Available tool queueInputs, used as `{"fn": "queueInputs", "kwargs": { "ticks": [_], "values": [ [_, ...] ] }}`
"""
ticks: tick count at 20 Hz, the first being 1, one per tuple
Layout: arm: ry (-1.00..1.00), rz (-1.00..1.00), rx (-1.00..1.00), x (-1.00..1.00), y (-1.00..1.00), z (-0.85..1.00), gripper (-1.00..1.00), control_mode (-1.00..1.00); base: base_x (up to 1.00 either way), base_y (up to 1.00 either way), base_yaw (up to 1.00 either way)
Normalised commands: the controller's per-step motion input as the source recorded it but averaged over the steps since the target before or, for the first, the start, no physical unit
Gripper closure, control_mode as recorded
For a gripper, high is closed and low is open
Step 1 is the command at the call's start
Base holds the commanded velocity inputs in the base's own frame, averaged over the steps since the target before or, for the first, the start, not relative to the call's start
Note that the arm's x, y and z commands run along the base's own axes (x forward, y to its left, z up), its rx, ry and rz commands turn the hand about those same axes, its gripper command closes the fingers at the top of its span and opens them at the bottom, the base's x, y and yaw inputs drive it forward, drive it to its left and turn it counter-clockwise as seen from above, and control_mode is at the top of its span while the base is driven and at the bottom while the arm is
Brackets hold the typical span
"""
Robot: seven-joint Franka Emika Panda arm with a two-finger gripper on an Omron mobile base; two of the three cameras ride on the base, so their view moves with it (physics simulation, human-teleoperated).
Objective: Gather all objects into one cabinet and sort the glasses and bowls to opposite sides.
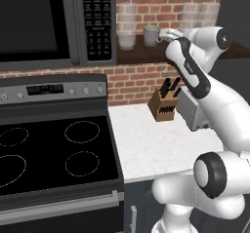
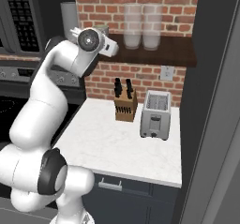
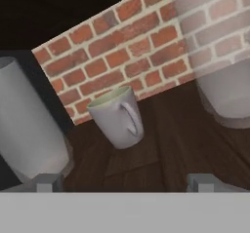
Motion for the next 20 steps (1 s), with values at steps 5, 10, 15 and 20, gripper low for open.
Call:
{"fn": "queueInputs", "kwargs": {
  "ticks": [5, 10, 15, 20],
  "values": [
    [0.02, 0.05, 0.01, 0.22, 0.02, 0.01, -1.00, -1.00, 0.00, 0.00, 0.00],
    [0.00, 0.05, -0.05, 0.36, -0.01, 0.00, -1.00, -1.00, 0.00, 0.00, 0.00],
    [0.00, 0.00, -0.06, 0.51, 0.07, 0.00, -1.00, -1.00, 0.00, 0.00, 0.00],
    [0.00, 0.03, 0.00, 0.23, 0.08, 0.01, -1.00, -1.00, 0.00, 0.00, 0.00]
  ]
}}
